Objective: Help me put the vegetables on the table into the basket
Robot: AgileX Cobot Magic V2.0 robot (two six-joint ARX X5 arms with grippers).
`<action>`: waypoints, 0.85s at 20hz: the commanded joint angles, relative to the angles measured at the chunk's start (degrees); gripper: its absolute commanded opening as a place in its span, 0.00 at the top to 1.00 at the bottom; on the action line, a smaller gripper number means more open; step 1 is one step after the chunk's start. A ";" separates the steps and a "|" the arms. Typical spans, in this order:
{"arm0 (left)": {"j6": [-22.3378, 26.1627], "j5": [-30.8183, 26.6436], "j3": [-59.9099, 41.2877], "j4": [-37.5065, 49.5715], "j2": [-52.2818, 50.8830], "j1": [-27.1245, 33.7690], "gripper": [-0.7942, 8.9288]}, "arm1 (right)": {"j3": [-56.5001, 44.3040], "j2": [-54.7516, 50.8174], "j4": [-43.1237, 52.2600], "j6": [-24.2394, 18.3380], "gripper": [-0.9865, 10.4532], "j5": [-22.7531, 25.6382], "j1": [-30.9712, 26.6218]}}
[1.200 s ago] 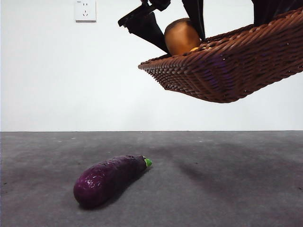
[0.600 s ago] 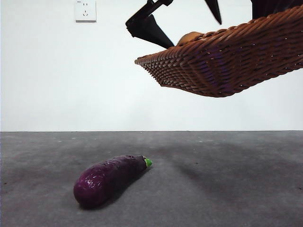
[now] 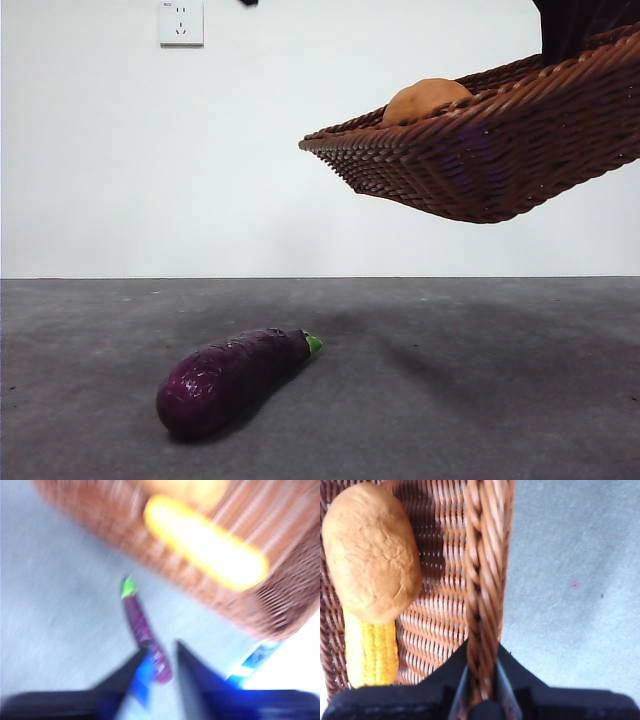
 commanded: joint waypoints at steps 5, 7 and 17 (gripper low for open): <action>-6.34 -0.11 -19.19 9.33 0.39 -2.21 0.85 | -0.31 0.35 0.33 0.15 0.92 0.96 -1.14; -8.48 -0.13 -23.23 12.50 0.39 -1.77 0.56 | -0.31 0.37 0.35 0.09 0.92 2.08 -2.89; -7.41 1.95 -25.51 19.85 8.57 1.44 0.37 | -0.31 0.98 -0.92 -2.45 0.92 1.73 -16.13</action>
